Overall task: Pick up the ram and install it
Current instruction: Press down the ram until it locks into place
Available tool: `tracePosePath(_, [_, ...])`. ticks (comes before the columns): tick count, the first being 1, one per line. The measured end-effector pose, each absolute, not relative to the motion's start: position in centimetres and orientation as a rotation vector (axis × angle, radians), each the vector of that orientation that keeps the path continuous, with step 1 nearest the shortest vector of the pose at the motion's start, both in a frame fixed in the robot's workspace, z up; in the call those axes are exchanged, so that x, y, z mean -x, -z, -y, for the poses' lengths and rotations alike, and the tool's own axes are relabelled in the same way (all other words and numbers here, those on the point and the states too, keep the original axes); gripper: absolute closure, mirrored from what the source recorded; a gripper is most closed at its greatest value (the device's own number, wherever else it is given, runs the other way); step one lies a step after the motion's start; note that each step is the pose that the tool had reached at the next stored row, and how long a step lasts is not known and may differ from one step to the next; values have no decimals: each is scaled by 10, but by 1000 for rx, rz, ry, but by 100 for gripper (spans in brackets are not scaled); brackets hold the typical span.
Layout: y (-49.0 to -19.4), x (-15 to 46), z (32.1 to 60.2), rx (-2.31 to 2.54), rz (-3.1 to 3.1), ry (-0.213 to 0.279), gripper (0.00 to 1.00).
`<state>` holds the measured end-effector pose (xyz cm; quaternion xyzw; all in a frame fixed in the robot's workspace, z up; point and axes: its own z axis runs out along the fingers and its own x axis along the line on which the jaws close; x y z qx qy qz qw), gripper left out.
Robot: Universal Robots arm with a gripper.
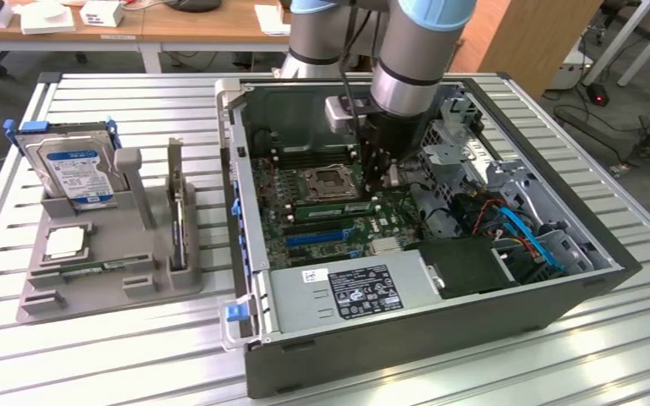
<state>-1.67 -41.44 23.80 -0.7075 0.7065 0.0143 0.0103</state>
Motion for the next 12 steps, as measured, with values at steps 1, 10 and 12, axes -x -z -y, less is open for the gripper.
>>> tracePosePath(1, [-238,21,414,2208,-2205,-44,91])
tracePosePath(10, [-238,61,414,2204,-2201,-35,91])
tracePosePath(12, [-238,70,414,2203,-2200,-33,91])
